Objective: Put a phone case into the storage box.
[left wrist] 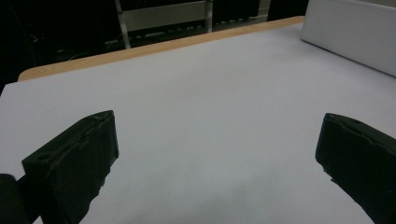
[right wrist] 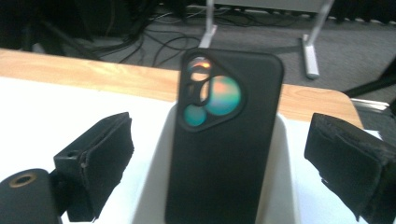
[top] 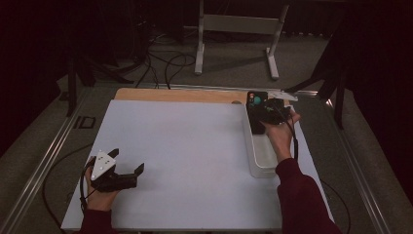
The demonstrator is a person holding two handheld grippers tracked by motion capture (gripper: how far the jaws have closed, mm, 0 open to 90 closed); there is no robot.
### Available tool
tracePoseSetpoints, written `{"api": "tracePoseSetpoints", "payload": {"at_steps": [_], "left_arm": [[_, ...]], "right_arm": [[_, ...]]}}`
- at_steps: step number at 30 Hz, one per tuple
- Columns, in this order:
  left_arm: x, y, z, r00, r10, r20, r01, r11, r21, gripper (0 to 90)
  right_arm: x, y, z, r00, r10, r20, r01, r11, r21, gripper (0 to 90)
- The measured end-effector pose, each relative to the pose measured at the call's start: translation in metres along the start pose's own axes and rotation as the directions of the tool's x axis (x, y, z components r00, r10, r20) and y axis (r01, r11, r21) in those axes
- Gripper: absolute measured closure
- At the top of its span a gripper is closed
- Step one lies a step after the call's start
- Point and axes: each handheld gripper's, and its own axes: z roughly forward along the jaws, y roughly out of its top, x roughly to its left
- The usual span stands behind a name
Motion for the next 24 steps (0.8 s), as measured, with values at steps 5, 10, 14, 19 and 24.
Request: {"api": "tracePoseSetpoints", "payload": {"at_steps": [5, 10, 14, 19, 24], "left_arm": [[0.0, 0.0, 0.0, 1.0, 0.001, 0.001, -0.001, 1.0, -0.001, 0.0], [0.0, 0.001, 0.0, 1.0, 0.001, 0.001, -0.001, 1.0, -0.002, 0.0], [0.0, 0.001, 0.0, 1.0, 0.001, 0.002, -0.001, 1.0, -0.004, 0.0], [0.0, 0.001, 0.0, 1.0, -0.003, 0.003, 0.003, 1.0, -0.007, 0.0], [-0.001, 0.002, 0.001, 1.0, 0.005, 0.007, -0.005, 1.0, -0.006, 0.0]], "right_arm": [[0.003, -0.002, -0.012, 0.9989, -0.022, -0.042, 0.021, 1.0, -0.017, 7.4], [0.005, -0.005, -0.024, 0.996, -0.019, -0.087, 0.016, 0.999, -0.038, 7.4], [0.008, -0.008, -0.036, 0.9932, -0.033, -0.112, 0.026, 0.998, -0.061, 7.4], [0.012, -0.014, -0.053, 0.9873, -0.028, -0.156, 0.013, 0.995, -0.099, 7.4], [0.016, -0.02, -0.067, 0.9823, -0.048, -0.181, 0.026, 0.992, -0.126, 7.4]]}}
